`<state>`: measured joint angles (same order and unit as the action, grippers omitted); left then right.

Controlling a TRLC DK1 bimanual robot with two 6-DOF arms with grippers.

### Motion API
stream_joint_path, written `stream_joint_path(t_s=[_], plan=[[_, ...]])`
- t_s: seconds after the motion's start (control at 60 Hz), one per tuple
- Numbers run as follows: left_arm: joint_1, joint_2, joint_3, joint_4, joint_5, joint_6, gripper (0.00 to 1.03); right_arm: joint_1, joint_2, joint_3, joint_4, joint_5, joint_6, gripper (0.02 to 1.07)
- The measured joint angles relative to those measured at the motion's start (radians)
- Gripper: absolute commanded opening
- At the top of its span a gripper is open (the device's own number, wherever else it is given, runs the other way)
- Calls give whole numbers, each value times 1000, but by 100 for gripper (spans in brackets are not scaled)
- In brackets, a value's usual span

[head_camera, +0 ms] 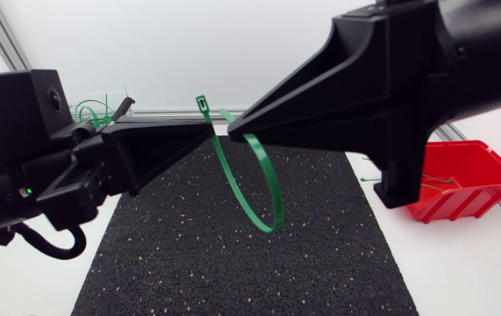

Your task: Take a green cable tie from the red box, thread the tail through the head to close it, then place it in the transparent bin on the left.

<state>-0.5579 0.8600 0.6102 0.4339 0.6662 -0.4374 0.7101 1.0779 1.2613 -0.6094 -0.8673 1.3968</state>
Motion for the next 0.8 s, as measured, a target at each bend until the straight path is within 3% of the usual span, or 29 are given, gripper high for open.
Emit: stream_joint_path(t_s=[0.25,0.8], plan=[[-27,26,-2,0,-14,16,4,3,-52,-53,45,12,11,8],[-24,16,-22,0,-17,20,4,61,27,-60,94,16,14,8]])
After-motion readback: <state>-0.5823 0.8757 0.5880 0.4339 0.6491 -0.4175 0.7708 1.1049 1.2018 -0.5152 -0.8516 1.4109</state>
